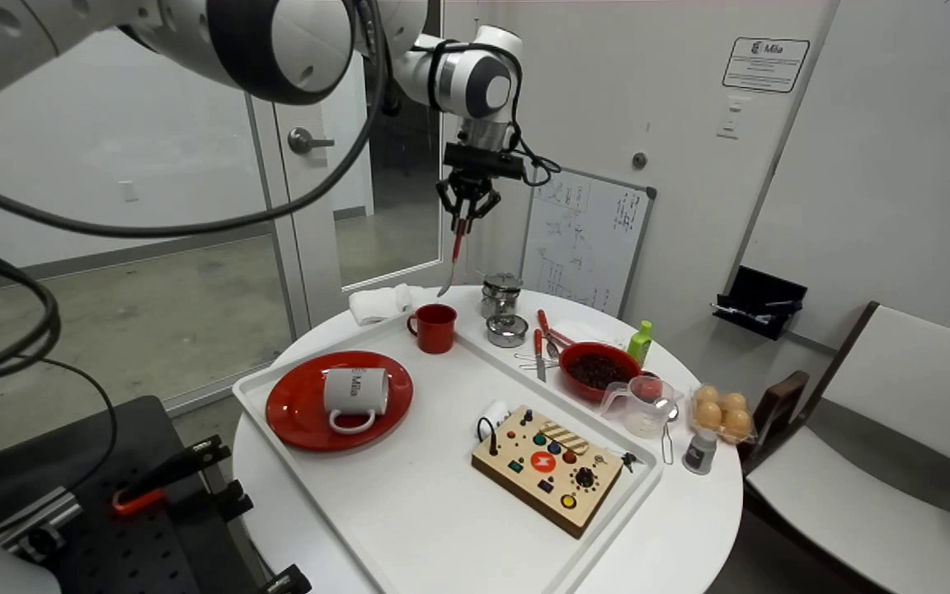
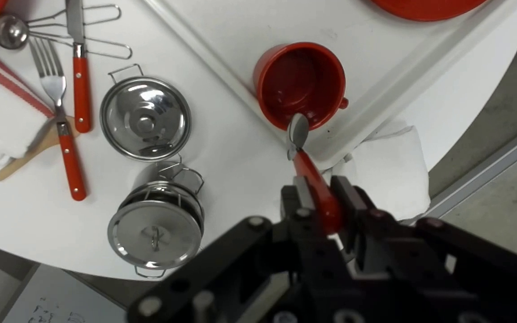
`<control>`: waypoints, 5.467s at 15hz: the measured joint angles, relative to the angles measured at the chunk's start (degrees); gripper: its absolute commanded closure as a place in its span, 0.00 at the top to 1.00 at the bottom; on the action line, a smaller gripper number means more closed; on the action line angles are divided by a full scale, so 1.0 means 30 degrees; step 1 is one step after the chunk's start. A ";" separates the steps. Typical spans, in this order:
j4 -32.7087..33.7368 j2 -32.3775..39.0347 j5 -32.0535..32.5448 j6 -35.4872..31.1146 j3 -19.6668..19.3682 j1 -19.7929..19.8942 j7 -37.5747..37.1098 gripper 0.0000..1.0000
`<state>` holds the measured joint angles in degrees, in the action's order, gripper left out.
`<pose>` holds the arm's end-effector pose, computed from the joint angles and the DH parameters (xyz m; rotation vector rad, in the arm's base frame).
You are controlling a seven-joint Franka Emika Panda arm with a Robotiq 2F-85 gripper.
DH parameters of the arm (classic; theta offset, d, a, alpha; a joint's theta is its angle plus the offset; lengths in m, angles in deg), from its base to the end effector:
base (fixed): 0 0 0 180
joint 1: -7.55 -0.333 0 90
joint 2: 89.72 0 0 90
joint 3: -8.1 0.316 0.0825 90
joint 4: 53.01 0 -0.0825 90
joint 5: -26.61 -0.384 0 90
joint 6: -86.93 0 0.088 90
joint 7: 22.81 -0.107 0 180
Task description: Take the spoon out of the red cup and put it on the tray
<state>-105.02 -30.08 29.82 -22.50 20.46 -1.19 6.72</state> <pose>0.7566 0.2145 0.2550 -2.7687 -1.1710 0.0144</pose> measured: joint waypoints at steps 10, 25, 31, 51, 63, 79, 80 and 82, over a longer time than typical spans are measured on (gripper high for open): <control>-0.8251 -0.4962 -0.0385 -0.2868 -0.0555 0.2077 -0.2024 0.12; -1.5168 -0.6584 -0.2208 -0.5099 -0.0800 0.2929 -0.3091 0.13; -1.4473 -0.5377 -0.2782 -0.6353 -0.0434 0.3084 -0.3012 0.12; -1.2029 -0.2367 -0.5901 -0.6816 0.0527 0.4910 -0.3006 0.12; -1.3259 -0.2084 -0.8170 -0.7745 0.0854 0.6092 -0.2989 0.71; -1.3638 -0.1929 -0.8094 -0.8059 0.0416 0.5309 -0.5135 1.00; -1.3646 -0.1987 -0.8040 -0.8059 0.0290 0.5141 -0.5446 1.00; -1.3756 -0.2297 -0.7634 -0.8059 -0.0202 0.4556 -0.6456 1.00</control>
<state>-146.28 -36.97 6.92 -46.68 19.86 12.48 -12.65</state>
